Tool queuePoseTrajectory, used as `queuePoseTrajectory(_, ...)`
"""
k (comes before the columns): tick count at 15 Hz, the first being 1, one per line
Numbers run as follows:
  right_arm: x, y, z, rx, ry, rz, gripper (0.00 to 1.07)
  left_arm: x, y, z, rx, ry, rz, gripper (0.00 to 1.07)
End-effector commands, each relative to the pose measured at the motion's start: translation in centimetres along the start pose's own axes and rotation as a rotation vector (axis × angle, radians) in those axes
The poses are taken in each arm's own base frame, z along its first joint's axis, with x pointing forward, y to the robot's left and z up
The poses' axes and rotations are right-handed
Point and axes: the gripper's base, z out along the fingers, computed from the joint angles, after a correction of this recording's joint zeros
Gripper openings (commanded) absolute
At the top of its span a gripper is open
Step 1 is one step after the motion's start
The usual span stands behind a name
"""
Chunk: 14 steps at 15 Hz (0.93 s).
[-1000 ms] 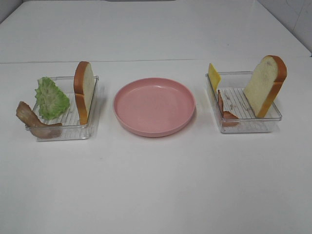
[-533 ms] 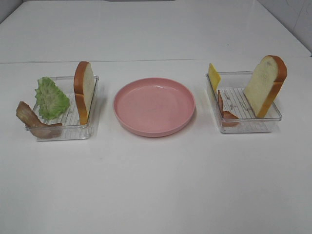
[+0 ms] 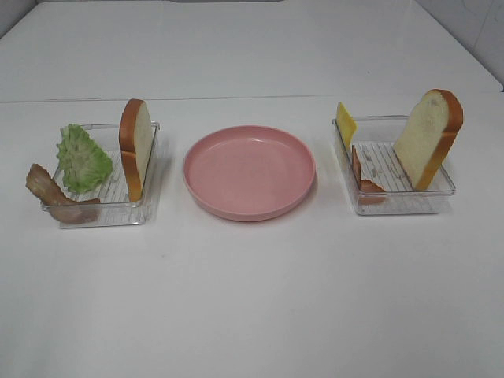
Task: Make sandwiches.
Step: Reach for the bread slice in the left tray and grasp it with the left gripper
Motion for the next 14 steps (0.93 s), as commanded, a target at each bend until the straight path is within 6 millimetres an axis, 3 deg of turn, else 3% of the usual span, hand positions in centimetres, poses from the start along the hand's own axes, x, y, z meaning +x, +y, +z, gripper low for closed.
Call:
queuePoseTrajectory(1,0.0,0.0,-0.1,0.008,-0.023,0.003,0.71,-2.3,-0.1,2.9,0.029,-0.035,-0.065,0.83)
queuePoseTrajectory(2,0.0,0.0,-0.1,0.008,-0.023,0.003,0.71,-2.5,-0.1,3.9,0.033,-0.014,-0.080,0.83)
queuePoseTrajectory(5,0.0,0.0,-0.1,0.008,-0.023,0.003,0.71,-3.8,0.2,9.9,0.024,0.153,-0.127,0.83)
queuePoseTrajectory(6,0.0,0.0,-0.1,0.008,-0.023,0.003,0.71,-4.1,0.3,11.0,0.022,0.193,-0.128,0.83)
queuePoseTrajectory(7,0.0,0.0,-0.1,0.008,-0.023,0.003,0.71,-5.5,0.4,15.0,0.023,0.329,-0.134,0.83)
queuePoseTrajectory(8,0.0,0.0,-0.1,0.008,-0.023,0.003,0.71,-6.1,0.4,17.2,0.026,0.401,-0.140,0.83)
queuePoseTrajectory(11,0.0,0.0,-0.1,0.008,-0.023,0.003,0.71,-7.6,0.6,23.6,0.037,0.591,-0.148,0.81)
queuePoseTrajectory(14,0.0,0.0,-0.1,0.008,-0.023,0.003,0.71,-8.3,0.5,28.6,0.061,0.737,-0.140,0.81)
